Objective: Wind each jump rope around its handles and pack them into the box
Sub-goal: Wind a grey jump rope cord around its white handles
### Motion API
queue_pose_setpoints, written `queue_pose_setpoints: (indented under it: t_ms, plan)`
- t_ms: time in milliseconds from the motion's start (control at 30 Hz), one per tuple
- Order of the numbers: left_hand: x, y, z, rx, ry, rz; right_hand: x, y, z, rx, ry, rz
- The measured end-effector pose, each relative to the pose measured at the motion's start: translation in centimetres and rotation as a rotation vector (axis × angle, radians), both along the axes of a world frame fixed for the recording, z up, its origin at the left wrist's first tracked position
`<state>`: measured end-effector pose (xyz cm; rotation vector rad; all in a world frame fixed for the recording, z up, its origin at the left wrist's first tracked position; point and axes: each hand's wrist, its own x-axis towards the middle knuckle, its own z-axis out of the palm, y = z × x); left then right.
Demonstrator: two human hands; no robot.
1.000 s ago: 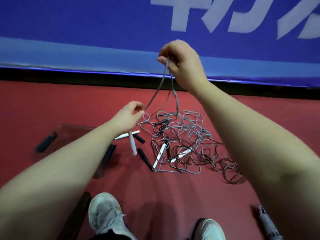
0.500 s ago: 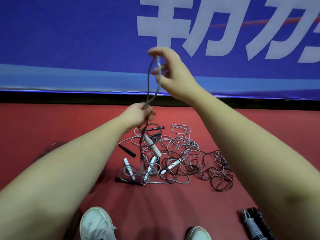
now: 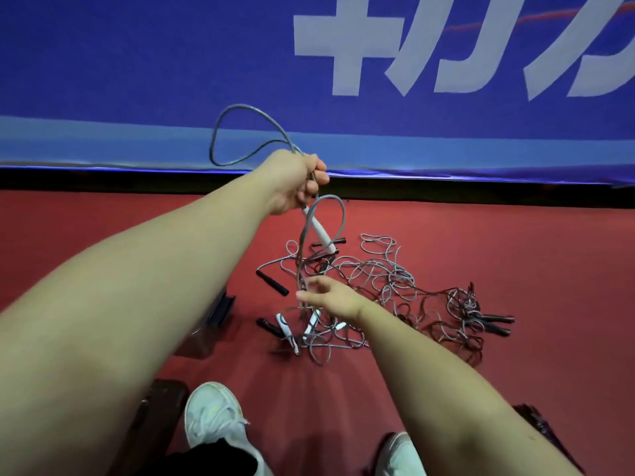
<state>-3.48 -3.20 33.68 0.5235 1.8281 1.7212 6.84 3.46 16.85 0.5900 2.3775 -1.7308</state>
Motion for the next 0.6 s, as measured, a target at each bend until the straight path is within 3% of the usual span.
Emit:
queue_pose_setpoints:
  t_ms: [100, 167, 233, 333, 400, 600]
  plan:
    - [-0.8, -0.3, -0.7, -0.034, 0.009, 0.052, -0.3, 0.6, 0.2, 0.093, 0.054, -0.100]
    - [-2.0, -1.0, -1.6, -0.070, 0.027, 0.090, -0.2, 1.9, 0.6, -0.046, 0.041, -0.154]
    - [-3.3, -2.1, -3.0, -0.191, 0.142, 0.092, -0.1, 4.2, 1.6, -0.033, 0.058, -0.290]
    - [-4.8, -4.3, -6.4, -0.532, 0.345, -0.026, 0.4, 9.3, 3.5, 0.444, 0.066, -0.481]
    - [-5.4, -5.5, -9.4, -0.713, 0.374, -0.163, 1.0, 12.5, 3.9, 0.684, -0.012, -0.495]
    - [-4.5, -4.6, -18.2, -0.767, 0.408, -0.412, 2.4, 15.0, -1.6, 1.060, -0.414, -0.507]
